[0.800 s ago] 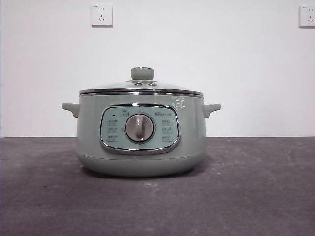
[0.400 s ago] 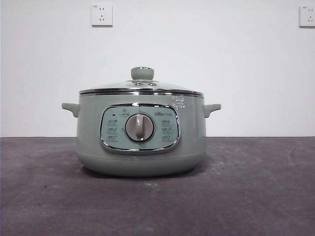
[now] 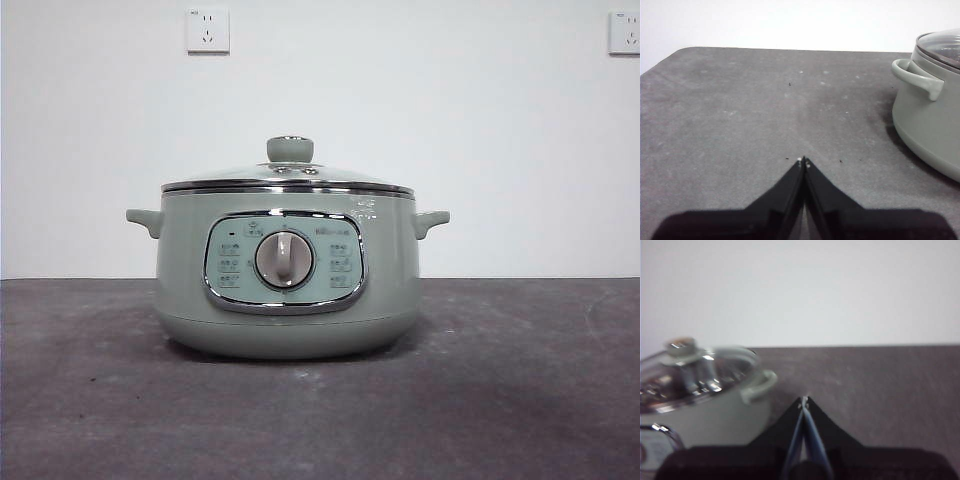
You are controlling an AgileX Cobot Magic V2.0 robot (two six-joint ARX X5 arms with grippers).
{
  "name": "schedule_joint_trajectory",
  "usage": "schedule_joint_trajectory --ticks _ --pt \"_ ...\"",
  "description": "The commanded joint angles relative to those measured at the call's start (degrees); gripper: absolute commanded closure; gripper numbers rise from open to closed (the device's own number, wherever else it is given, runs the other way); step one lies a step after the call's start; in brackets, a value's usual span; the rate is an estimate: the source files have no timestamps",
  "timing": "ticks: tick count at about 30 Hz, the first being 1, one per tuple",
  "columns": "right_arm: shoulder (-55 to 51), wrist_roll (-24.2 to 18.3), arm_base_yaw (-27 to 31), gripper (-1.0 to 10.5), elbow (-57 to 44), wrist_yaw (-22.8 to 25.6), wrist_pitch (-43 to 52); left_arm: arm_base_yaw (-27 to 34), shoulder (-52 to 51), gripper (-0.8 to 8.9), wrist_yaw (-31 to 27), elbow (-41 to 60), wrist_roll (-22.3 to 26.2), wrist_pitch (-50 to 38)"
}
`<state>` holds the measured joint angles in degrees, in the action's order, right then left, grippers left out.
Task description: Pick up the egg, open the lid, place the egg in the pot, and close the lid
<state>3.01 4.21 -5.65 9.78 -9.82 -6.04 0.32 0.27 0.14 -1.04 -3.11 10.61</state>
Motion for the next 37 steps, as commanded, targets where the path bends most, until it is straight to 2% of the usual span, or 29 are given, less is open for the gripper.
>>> schedule_joint_trajectory --ticks 1,11,17,20,37 --pt "-0.57 1.49 -0.09 9.5 -3.06 1.55 0.94 0.17 -0.17 8.17 -0.02 0.83 -0.52 -0.15" --pt "-2.99 2.75 -0.11 9.5 -9.4 1.16 0.79 0.17 -0.17 8.17 -0.02 0.83 -0.52 -0.15" --pt "-2.95 3.13 -0.09 9.5 -9.46 1.14 -3.78 0.17 -0.17 8.17 -0.02 0.83 -0.52 -0.15" --pt "-2.95 6.86 -0.09 9.5 -9.44 1.18 -3.54 0.17 -0.17 8.17 -0.02 0.83 -0.52 -0.17" --pt "-2.95 6.69 -0.09 9.5 -9.44 1.2 -3.5 0.17 -0.17 8.17 -0.02 0.83 -0.52 -0.17"
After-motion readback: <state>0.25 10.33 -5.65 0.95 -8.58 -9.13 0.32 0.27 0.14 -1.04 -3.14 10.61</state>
